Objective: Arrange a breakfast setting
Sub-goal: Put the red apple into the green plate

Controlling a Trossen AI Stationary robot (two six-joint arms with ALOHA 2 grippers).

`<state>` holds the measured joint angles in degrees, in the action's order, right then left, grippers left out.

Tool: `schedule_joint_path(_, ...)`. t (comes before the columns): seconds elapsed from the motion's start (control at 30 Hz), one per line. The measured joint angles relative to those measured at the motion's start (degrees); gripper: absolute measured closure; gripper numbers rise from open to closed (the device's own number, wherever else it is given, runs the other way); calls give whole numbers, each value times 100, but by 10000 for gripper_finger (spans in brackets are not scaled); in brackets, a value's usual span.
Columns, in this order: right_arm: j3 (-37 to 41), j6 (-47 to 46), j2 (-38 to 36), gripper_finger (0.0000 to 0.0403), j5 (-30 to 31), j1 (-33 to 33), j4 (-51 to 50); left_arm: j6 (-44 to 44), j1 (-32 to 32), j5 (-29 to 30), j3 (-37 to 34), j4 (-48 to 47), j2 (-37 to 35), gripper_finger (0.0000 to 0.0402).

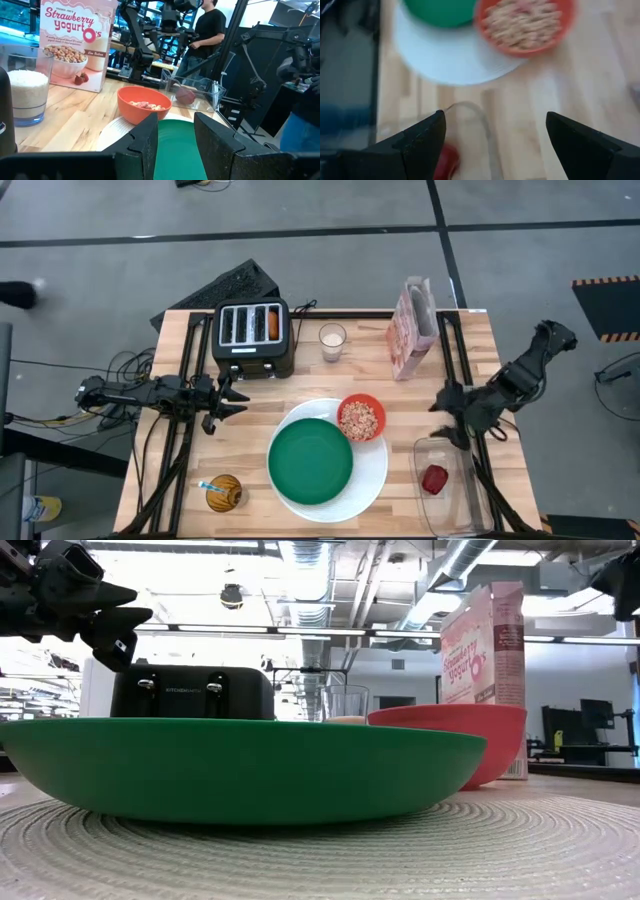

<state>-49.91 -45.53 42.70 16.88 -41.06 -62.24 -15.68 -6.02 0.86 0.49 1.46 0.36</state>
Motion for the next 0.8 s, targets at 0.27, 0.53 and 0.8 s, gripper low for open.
schedule_joint_path(0.27,0,1602,409,42,-328,-800,315,0,0,-1,0,0,0,288)
schedule_joint_path(0.53,0,2631,1428,42,-419,-1381,339,0,0,0,-1,0,0,288)
schedule_joint_path(0.8,2,2672,2372,42,-455,-1615,541,0,0,0,0,0,0,288)
